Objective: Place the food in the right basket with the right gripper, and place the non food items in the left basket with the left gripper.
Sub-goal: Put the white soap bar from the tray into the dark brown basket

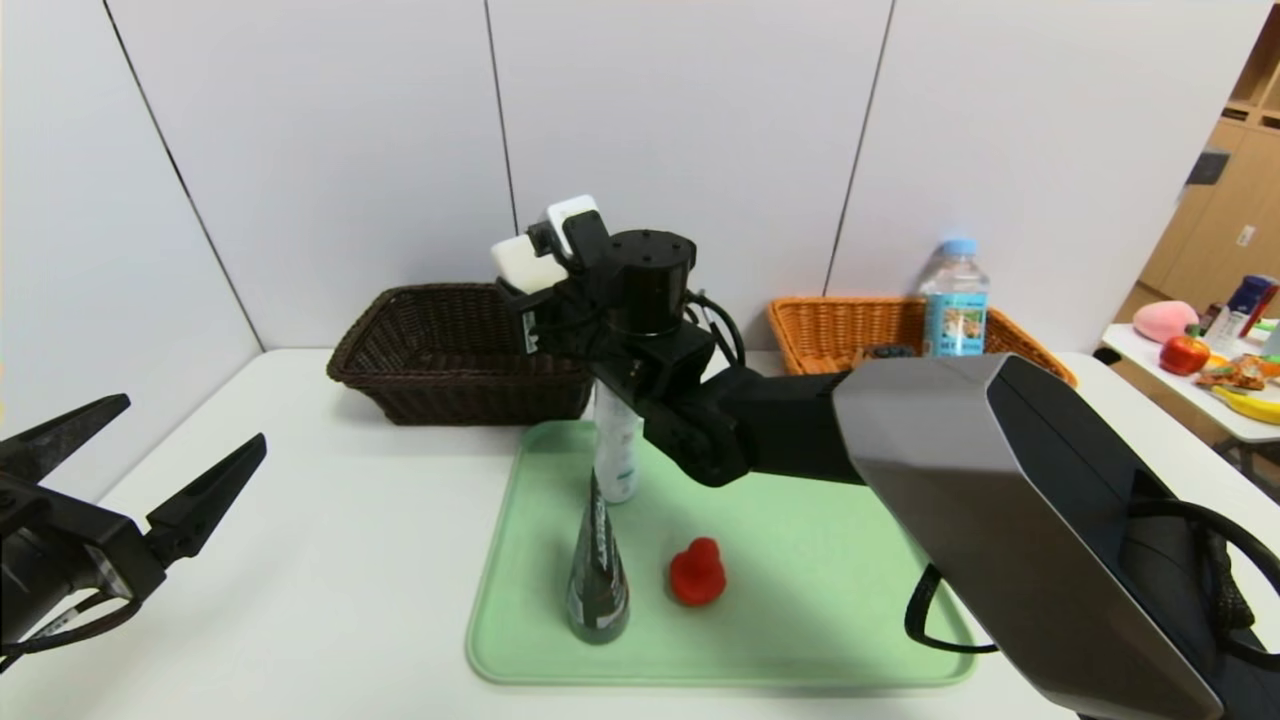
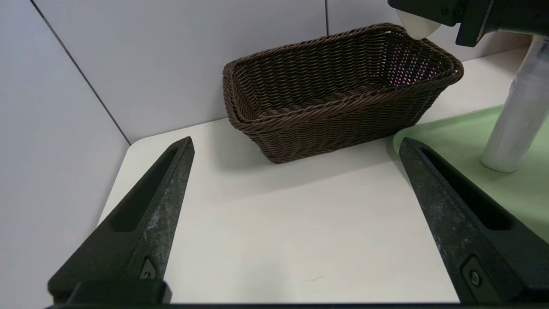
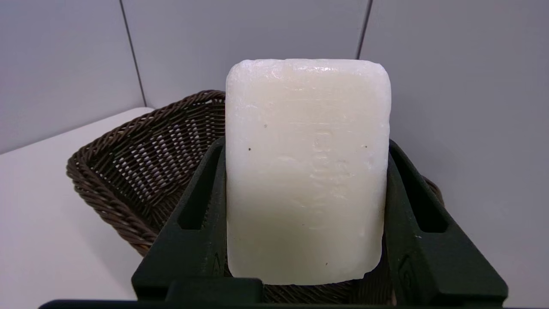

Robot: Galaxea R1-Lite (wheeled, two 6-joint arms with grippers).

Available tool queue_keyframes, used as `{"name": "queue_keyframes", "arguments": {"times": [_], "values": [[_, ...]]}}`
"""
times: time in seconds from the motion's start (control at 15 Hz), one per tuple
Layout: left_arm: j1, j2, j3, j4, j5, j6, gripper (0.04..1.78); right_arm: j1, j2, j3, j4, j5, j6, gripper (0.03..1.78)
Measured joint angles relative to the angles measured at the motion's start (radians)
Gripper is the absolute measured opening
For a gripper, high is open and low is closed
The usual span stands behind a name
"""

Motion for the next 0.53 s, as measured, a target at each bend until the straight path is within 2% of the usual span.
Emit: {"name": "queue_keyframes", "arguments": {"times": [0.27,0.53], "values": [[0.000,-0.002,-0.001,0.000,0.000,-0.001,1.69,-0.007,0.003,0.001,-0.024,0.001,-0.002,1.30],[0.000,-0.007,0.000,0.000,0.000,-0.004,1.69,-0.005,0.006,0.001,-0.047,0.000,-0.003,1.46]]}}
